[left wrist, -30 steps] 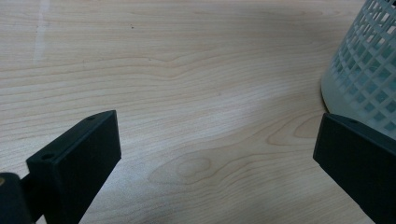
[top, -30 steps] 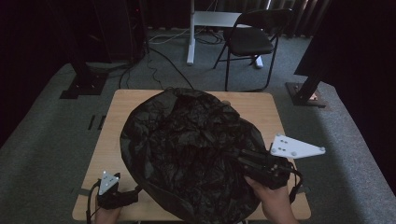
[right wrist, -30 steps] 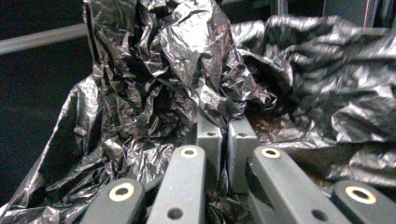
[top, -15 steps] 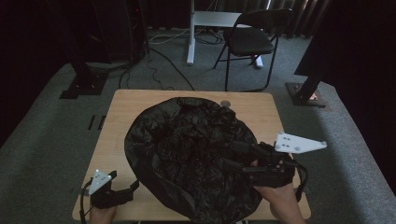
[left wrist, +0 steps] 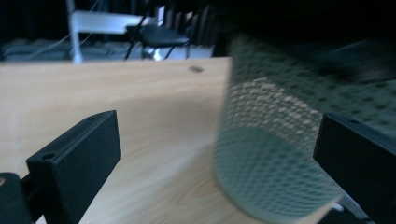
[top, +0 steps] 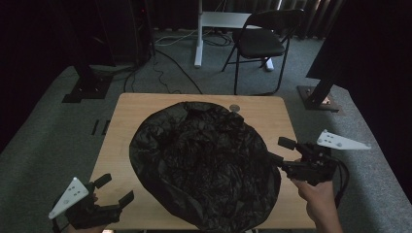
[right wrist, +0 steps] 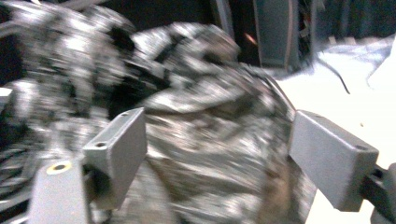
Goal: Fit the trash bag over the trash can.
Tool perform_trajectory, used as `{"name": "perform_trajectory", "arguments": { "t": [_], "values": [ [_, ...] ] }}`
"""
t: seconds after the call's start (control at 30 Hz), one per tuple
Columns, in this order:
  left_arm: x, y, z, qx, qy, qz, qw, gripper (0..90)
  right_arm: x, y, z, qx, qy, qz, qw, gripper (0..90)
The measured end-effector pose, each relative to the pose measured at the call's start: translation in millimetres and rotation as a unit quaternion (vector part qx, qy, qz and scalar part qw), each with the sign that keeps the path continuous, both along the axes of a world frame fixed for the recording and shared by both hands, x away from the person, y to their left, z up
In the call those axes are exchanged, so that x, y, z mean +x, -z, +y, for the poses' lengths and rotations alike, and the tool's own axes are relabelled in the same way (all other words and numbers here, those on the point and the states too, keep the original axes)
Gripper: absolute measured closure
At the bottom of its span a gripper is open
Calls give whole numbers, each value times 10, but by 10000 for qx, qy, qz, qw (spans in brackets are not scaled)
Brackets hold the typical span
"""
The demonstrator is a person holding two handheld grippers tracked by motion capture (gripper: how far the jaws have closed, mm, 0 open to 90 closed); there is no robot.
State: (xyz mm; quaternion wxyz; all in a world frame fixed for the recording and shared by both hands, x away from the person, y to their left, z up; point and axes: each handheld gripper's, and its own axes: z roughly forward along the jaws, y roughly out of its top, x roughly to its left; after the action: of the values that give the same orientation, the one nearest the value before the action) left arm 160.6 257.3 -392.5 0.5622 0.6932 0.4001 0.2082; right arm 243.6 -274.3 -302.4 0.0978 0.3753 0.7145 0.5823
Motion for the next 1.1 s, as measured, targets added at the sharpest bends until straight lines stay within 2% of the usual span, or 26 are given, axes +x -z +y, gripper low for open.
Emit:
{"name": "perform_trajectory", "arguments": {
  "t": [0.1,0.2,0.33,0.47,0.5,0.57,0.6,0.63,0.67,0.7,0.73,0.9,0.97,1.1],
  "values": [
    [-24,-111,-144,237,240,-170,9993,10,156,119,-46,4,46,294,9996,169],
    [6,-195,-250,178,516,-250,9982,10,289,200,-79,51,125,495,9987,168],
    [41,-255,-388,137,985,-257,9947,11,436,290,-109,218,37,790,9966,168],
    [84,-281,-458,262,1007,-237,9943,12,495,329,-106,223,-3,893,9958,168],
    [107,-288,-467,224,1053,-235,9939,12,517,341,-105,262,-25,916,9954,168],
    [132,-305,-480,244,1044,-245,9939,71,559,356,-102,327,-99,1010,9943,169],
    [142,-308,-480,235,1120,-264,9931,76,577,362,-97,325,-111,1024,9942,169],
    [148,-308,-477,224,1190,-322,9921,161,590,367,-93,316,-124,1027,9941,169],
    [168,-304,-484,259,1165,-348,9922,195,605,372,-88,320,-149,1058,9938,175],
    [183,-292,-481,265,1275,-382,9908,259,628,382,-83,332,-211,1092,9932,181],
    [195,-279,-475,200,1333,-405,9900,369,647,391,-81,347,-242,1123,9928,181],
    [226,-235,-463,109,1332,-326,9905,638,734,452,-61,515,-453,1322,9889,246],
    [224,-220,-463,145,1344,-317,9903,731,758,478,-51,611,-699,1378,9861,346],
    [226,-197,-441,142,1368,-293,9901,837,748,490,-49,653,-797,1267,9866,563]
  ]
}}
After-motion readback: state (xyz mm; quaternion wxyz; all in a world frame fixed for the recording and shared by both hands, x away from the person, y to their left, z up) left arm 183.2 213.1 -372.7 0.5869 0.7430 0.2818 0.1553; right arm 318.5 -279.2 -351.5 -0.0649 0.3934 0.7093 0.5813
